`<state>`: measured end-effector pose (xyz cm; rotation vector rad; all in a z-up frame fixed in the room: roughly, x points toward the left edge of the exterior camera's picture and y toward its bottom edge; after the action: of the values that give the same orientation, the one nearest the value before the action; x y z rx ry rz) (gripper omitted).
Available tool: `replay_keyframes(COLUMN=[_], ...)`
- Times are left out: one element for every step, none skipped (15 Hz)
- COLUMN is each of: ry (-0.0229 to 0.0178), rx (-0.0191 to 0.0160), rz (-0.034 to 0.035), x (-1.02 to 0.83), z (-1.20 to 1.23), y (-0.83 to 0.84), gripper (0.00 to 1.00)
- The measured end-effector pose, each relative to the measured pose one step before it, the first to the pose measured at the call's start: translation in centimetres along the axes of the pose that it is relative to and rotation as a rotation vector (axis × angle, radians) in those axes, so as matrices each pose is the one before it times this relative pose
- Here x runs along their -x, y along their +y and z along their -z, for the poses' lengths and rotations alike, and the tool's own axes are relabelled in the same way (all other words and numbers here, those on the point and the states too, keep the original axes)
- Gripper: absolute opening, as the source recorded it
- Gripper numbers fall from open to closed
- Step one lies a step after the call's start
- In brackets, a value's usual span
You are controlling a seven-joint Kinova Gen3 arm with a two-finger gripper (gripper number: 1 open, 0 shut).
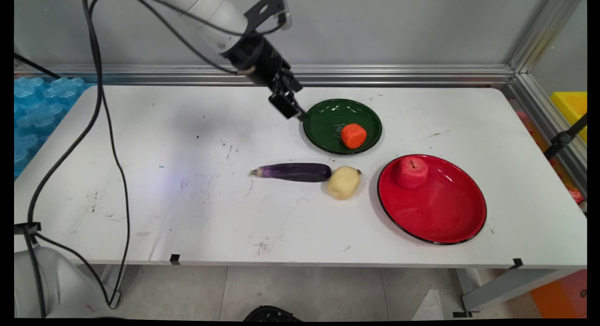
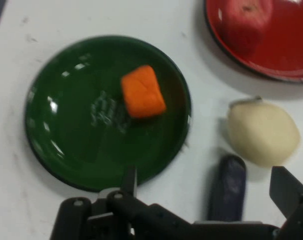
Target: Pick up the mandarin from the green plate
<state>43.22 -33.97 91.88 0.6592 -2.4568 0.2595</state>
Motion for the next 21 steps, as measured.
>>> replay_keyframes(ry=[0.00429, 0.00516, 0.00407, 0.00265, 0.00159, 0.00254, 0.00157, 0.00085, -0.00129, -0.00247, -0.00204, -0.00449, -0.00316, -0.00502, -0.00292, -0.00477, -0.00278, -0.00656, -0.00592, -0.00512, -0.00852], rx=[-0.01008, -0.01221, -0.0109, -0.00845, -0.00508, -0.00751, -0.00677, -0.00735, -0.00606, -0.00448, -0.0023, -0.00134, -0.00036, 0.00255, 0.00246, 0.00615, 0.00488, 0.0102, 0.00829, 0.00604, 0.01011], rz=[0.01244, 0.01382, 0.01333, 0.00923, 0.00575, 0.00893, 0.00794, 0.00922, 0.01005, 0.00873, 0.00619, 0.00814, 0.00471, 0.00679, 0.00416, 0.00601, 0.004, 0.00506, 0.00307, 0.00092, 0.00127], x=[-0.654, -0.731, -0.68, -0.575, -0.361, -0.642, -0.503, -0.559, -0.507, -0.406, -0.245, -0.31, -0.195, -0.259, -0.167, -0.216, -0.147, -0.186, -0.114, -0.058, -0.077], z=[-0.031, -0.163, -0.35, -0.455, -0.357, -0.785, -0.772, -0.982, -1.076, -0.997, -0.662, -0.998, -0.668, -1.03, -0.663, -1.005, -0.658, -1.128, -0.887, -0.592, -0.971], y=[-0.427, -0.507, -0.51, -0.413, -0.266, -0.439, -0.371, -0.402, -0.354, -0.266, -0.171, -0.207, -0.127, -0.15, -0.098, -0.095, -0.06, -0.098, -0.099, -0.057, -0.115], gripper=[1.0, 1.0, 1.0, 1.0, 1.0, 1.0, 1.0, 1.0, 1.0, 1.0, 1.0, 1.0, 1.0, 1.0, 1.0, 1.0, 1.0, 1.0, 1.0, 1.0, 1.0])
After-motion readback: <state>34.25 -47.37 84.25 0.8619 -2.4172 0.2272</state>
